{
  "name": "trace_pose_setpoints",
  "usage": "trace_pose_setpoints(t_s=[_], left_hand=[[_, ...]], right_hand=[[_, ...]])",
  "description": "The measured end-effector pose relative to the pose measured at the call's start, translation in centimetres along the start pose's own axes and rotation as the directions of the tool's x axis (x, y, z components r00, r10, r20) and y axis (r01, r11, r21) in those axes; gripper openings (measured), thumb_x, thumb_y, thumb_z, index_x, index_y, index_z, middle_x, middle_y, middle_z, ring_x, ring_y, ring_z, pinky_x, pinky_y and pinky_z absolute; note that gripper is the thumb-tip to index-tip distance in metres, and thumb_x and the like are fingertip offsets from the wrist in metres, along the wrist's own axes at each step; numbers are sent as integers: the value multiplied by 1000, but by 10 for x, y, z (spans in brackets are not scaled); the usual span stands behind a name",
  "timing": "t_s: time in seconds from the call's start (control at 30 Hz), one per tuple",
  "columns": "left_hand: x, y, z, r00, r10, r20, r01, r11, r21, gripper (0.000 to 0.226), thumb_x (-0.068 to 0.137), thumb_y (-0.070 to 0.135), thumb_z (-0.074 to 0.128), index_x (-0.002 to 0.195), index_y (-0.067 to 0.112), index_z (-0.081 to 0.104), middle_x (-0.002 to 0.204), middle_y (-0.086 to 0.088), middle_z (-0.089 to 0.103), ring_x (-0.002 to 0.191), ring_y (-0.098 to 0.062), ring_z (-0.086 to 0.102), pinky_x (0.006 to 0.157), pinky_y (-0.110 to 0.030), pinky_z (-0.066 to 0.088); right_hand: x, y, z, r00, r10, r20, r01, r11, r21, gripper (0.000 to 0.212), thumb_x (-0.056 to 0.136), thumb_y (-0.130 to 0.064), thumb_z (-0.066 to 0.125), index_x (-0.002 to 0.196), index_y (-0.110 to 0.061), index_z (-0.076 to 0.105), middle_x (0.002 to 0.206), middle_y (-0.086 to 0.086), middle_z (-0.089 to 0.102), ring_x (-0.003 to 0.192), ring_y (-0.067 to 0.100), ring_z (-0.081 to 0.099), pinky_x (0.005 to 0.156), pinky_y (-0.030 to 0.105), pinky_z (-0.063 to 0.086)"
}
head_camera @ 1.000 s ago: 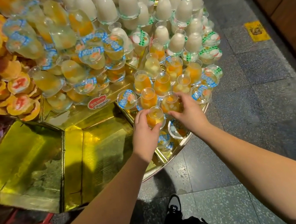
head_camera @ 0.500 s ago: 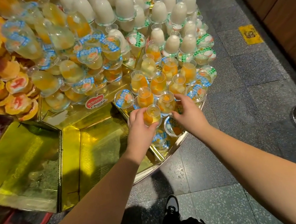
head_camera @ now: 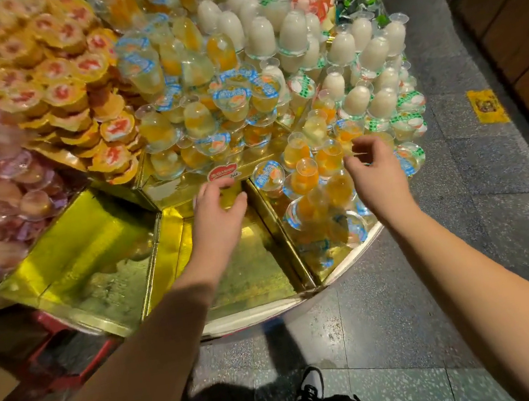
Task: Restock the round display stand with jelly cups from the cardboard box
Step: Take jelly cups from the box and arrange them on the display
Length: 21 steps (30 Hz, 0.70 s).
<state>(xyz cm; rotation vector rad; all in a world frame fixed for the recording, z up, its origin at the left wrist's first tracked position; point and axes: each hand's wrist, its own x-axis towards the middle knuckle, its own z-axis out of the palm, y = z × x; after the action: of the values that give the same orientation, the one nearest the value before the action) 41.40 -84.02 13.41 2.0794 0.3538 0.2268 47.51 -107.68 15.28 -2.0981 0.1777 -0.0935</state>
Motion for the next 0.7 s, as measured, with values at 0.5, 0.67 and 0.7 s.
trace_pose_setpoints(t_s=[0.5,0.67,0.7], left_hand=[[-108,-160,-368,863,-261,-434,248,965,-87,12,95,11,62,107,12,65,84,2,59,73,-9,52,58,-7,37],[-175,-248,-483,806,-399,-437,401,912,-92,6,97,8,59,100,13,59,83,10,54,74,-5,53,58,-2,37],[-189,-261,-502,798,-412,-441,420,904,-83,7,97,8,59,100,14,59,85,9,55,75,-7,52,59,-2,38]], right_hand=[[-197,-243,305,598,-349,722,504,864,0,31,97,-31,59,125,-17,58,106,-7,56,95,9,53,77,20,35],[-297,-276,415,408,-286,867,559,829,10,30,97,-28,60,123,-12,60,111,1,64,96,15,59,75,23,38],[-313,-281,434,377,-285,881,578,816,17,28,97,-26,60,120,-11,61,111,3,65,100,17,59,75,23,36]])
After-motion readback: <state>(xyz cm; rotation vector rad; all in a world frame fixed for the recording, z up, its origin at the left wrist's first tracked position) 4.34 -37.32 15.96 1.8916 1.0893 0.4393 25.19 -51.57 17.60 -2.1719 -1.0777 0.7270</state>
